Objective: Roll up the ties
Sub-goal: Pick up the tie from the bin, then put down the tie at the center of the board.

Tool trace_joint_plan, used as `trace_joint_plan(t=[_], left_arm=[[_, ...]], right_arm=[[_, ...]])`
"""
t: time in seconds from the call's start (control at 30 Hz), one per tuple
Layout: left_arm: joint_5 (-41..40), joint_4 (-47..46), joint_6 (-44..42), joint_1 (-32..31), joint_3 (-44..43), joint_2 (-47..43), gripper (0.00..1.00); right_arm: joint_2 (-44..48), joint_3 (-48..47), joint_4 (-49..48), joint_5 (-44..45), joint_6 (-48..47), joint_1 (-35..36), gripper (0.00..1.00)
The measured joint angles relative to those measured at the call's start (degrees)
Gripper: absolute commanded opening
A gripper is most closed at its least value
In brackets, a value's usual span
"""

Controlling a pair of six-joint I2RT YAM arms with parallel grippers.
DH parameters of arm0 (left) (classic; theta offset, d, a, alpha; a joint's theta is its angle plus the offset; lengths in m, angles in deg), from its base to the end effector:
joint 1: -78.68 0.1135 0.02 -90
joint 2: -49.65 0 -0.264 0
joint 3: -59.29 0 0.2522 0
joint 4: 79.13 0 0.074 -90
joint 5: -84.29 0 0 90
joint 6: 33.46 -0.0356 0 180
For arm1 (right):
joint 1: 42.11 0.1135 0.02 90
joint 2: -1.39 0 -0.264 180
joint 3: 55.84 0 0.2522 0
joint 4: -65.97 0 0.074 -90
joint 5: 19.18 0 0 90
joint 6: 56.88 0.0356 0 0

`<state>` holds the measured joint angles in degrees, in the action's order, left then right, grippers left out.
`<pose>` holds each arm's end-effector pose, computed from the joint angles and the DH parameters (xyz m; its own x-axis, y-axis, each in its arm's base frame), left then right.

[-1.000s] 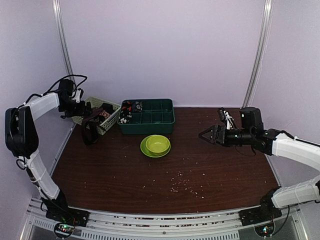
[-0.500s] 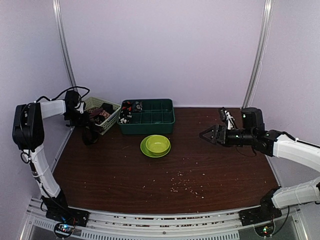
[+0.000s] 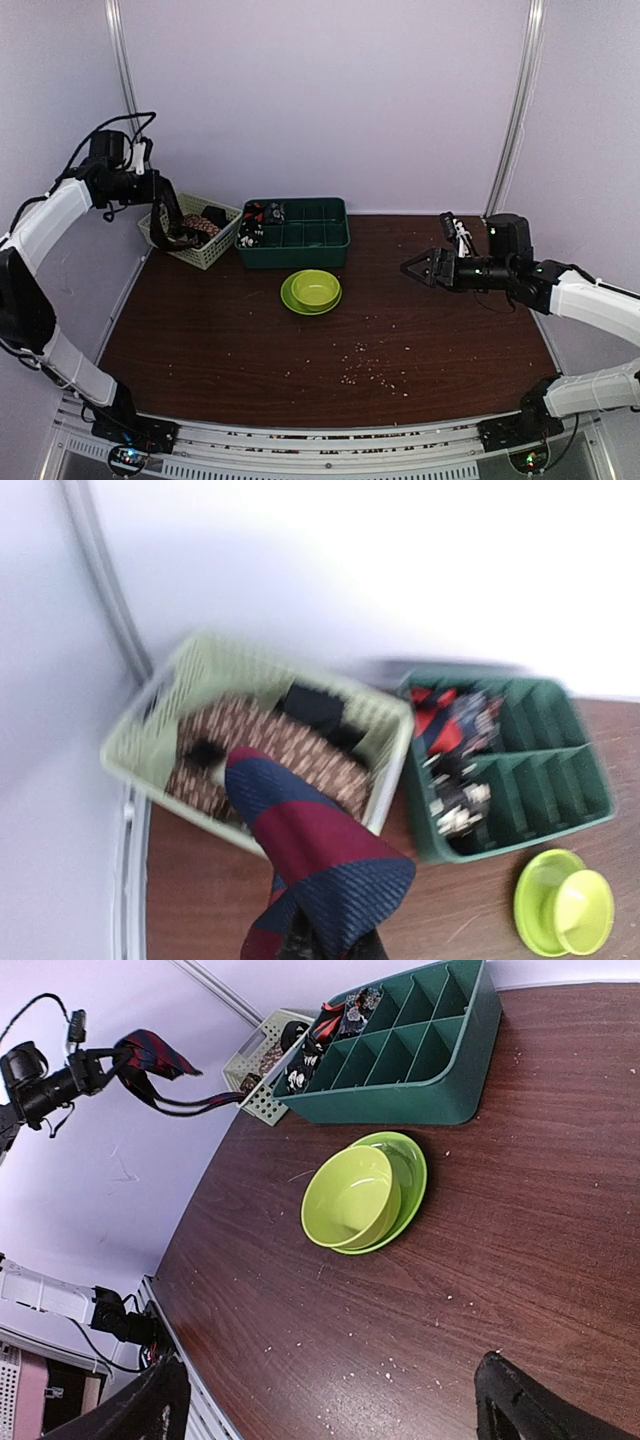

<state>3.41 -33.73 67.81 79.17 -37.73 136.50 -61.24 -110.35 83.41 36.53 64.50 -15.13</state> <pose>0.3429 -0.0027 0.3587 -0.5894 -0.1980 -0.7832 0.0060 0.9684 -0.2493 0.2062 0.1275 0.2677 -0.7593 0.0962 -0.6436 -0.5065 0.5337 0.6773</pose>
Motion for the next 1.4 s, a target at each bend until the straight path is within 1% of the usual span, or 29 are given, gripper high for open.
trace_joint_plan(t=[0.1, 0.3, 0.43, 0.53, 0.73, 0.93, 1.1, 1.27, 1.4], left_arm=[[2.58, 0.17, -1.16, -1.88, -4.85, -3.41, 0.0], [10.27, 1.2, -1.7, -4.76, -13.16, -7.78, 0.0], [16.46, 1.29, -0.09, -7.48, -20.11, -10.12, 0.0], [21.66, 0.83, 1.31, -8.87, -23.15, -11.98, 0.0], [28.92, 1.7, 1.51, -13.88, -22.18, -15.8, 0.0], [34.29, 6.51, -1.07, -21.33, -18.99, -17.05, 0.0], [37.79, 6.75, -1.36, -27.76, -15.76, -17.64, 0.0], [38.56, 6.43, -2.05, -34.99, -15.32, -15.1, 0.0], [38.66, 5.57, -2.84, -41.16, -15.28, -10.05, 0.0]], right_arm=[[0.72, 0.0, 0.0, -0.15, 0.11, 0.0, 0.99], [1.81, 0.0, 0.0, -0.42, 0.13, 0.0, 1.0], [1.99, -0.02, 0.0, -0.48, 0.15, 0.0, 1.0], [1.99, -0.07, 0.07, -0.55, 0.15, 0.02, 1.0], [1.97, -0.26, 0.15, -0.9, 0.13, 0.15, 0.99], [1.92, -0.33, 0.17, -1.36, 0.15, 0.42, 0.99], [1.92, -0.35, 0.15, -1.57, 0.42, 0.66, 0.98], [1.92, -0.37, 0.15, -1.62, 0.57, 0.81, 0.98], [1.95, -0.52, 0.52, -1.57, 0.5, 0.81, 0.98]])
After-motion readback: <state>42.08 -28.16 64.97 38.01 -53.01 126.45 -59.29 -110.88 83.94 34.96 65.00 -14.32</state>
